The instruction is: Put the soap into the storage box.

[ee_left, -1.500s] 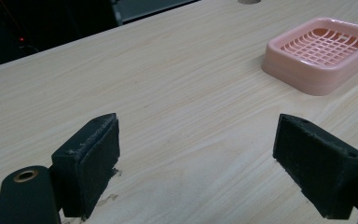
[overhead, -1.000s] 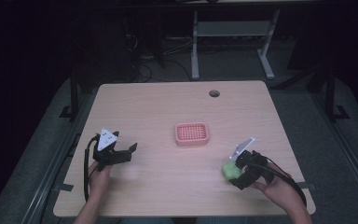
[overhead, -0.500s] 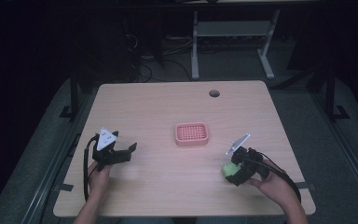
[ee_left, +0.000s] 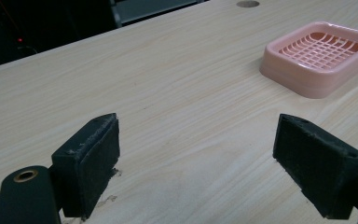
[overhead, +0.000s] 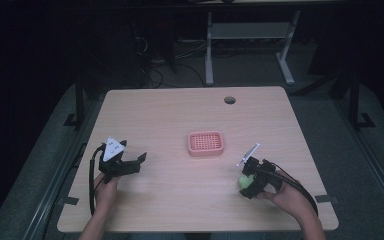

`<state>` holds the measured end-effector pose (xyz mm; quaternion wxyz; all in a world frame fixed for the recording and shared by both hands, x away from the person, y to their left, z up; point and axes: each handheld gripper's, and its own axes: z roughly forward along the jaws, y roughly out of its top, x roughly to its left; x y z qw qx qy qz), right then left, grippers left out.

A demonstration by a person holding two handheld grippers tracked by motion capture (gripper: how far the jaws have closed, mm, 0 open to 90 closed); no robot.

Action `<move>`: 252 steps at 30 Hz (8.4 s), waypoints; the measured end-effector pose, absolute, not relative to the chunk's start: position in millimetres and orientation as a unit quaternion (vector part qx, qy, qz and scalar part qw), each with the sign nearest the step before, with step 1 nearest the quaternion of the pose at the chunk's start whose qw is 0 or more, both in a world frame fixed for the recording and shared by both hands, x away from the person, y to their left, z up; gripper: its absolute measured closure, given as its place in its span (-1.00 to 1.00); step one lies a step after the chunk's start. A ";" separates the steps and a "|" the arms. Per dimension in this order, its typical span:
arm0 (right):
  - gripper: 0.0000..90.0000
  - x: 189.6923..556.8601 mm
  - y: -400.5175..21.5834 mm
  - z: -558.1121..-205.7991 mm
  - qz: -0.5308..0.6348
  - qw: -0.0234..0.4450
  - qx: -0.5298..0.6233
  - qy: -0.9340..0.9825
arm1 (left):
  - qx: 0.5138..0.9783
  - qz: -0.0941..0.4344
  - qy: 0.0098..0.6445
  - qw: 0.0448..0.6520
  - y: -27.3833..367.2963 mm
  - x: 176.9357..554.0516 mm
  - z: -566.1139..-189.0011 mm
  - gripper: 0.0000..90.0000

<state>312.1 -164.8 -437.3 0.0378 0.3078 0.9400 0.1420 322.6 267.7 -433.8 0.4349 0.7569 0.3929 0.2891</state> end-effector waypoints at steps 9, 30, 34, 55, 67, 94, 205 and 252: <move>-0.62 315.4 -160.2 -442.0 0.122 0.038 0.310 0.942 | 0.756 0.289 0.394 0.435 269.1 322.6 -432.8 -0.68; -0.43 315.5 -161.0 -445.1 0.115 0.039 0.314 0.942 | 0.756 0.291 0.393 0.436 269.1 322.5 -432.5 -0.68; -0.43 315.0 -161.8 -445.2 0.121 0.039 0.312 0.941 | 0.755 0.292 0.393 0.436 269.9 322.5 -432.1 -0.68; -0.42 314.2 -163.0 -426.7 0.144 0.063 0.302 0.940 | 0.755 0.292 0.394 0.435 270.1 322.2 -431.9 -0.68; -0.42 325.5 -158.8 -414.8 0.157 0.066 0.297 0.940 | 0.754 0.291 0.397 0.434 271.8 323.1 -432.5 -0.68; -0.42 355.4 -139.5 -397.8 0.166 0.067 0.288 0.941 | 0.750 0.290 0.399 0.441 270.9 322.9 -432.5 -0.68; -0.43 461.2 -57.1 -405.7 0.150 0.032 0.286 0.946 | 0.743 0.289 0.405 0.448 274.6 322.8 -431.1 -0.68; -0.43 469.1 -48.0 -416.8 0.150 0.018 0.302 0.941 | 0.743 0.288 0.405 0.449 275.0 322.8 -431.0 -0.68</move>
